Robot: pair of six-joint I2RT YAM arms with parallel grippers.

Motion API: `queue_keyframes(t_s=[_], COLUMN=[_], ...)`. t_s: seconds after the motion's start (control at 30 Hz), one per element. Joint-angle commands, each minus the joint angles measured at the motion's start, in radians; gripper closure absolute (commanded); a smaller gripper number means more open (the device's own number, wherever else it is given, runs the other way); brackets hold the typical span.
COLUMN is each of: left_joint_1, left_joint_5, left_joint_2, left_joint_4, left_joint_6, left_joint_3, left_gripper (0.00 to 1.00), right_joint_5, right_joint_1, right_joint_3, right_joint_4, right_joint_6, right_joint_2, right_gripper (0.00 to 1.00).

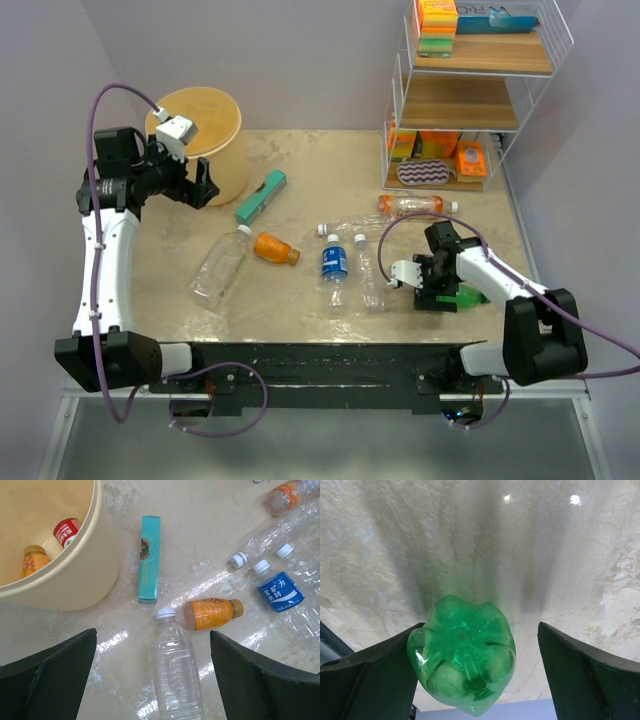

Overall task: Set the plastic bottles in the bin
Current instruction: Pick up the plastic bottle at the center of the board.

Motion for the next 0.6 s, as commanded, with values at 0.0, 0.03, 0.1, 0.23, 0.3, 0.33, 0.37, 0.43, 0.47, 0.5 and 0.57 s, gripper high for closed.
queue_keyframes(t_s=[0.0, 0.03, 0.1, 0.23, 0.3, 0.33, 0.37, 0.43, 0.47, 0.5, 0.57], left_joint_1=[0.006, 0.005, 0.006, 0.006, 0.006, 0.005, 0.006, 0.006, 0.005, 0.006, 0.006], left_joint_5=[0.0, 0.0, -0.002, -0.002, -0.003, -0.003, -0.003, -0.002, -0.002, 0.0, 0.003], left_joint_2=[-0.019, -0.019, -0.023, -0.029, -0.031, -0.032, -0.032, -0.032, -0.032, -0.032, -0.032], left_joint_4=[0.031, 0.031, 0.035, 0.043, 0.046, 0.046, 0.046, 0.049, 0.052, 0.052, 0.055], left_joint_6=[0.024, 0.026, 0.027, 0.033, 0.033, 0.033, 0.033, 0.035, 0.033, 0.033, 0.033], left_joint_3=[-0.015, -0.018, -0.023, -0.038, -0.045, -0.046, -0.048, -0.052, -0.054, -0.054, -0.055], left_gripper=[0.01, 0.01, 0.01, 0.01, 0.01, 0.01, 0.01, 0.01, 0.01, 0.01, 0.01], right_joint_5=[-0.041, -0.04, -0.034, -0.024, -0.021, -0.018, -0.018, -0.014, -0.012, -0.011, -0.006], right_joint_1=[0.003, 0.005, 0.005, 0.005, 0.005, 0.005, 0.005, 0.005, 0.005, 0.005, 0.003], right_joint_3=[0.041, 0.041, 0.041, 0.043, 0.047, 0.05, 0.052, 0.058, 0.061, 0.064, 0.07], right_joint_4=[0.049, 0.051, 0.057, 0.065, 0.062, 0.062, 0.057, 0.051, 0.049, 0.045, 0.036], right_joint_6=[0.049, 0.05, 0.056, 0.065, 0.07, 0.072, 0.072, 0.076, 0.076, 0.076, 0.076], right_joint_2=[0.015, 0.021, 0.028, 0.041, 0.044, 0.044, 0.044, 0.041, 0.038, 0.034, 0.031], right_gripper=[0.08, 0.08, 0.1, 0.15, 0.19, 0.2, 0.22, 0.28, 0.3, 0.34, 0.37])
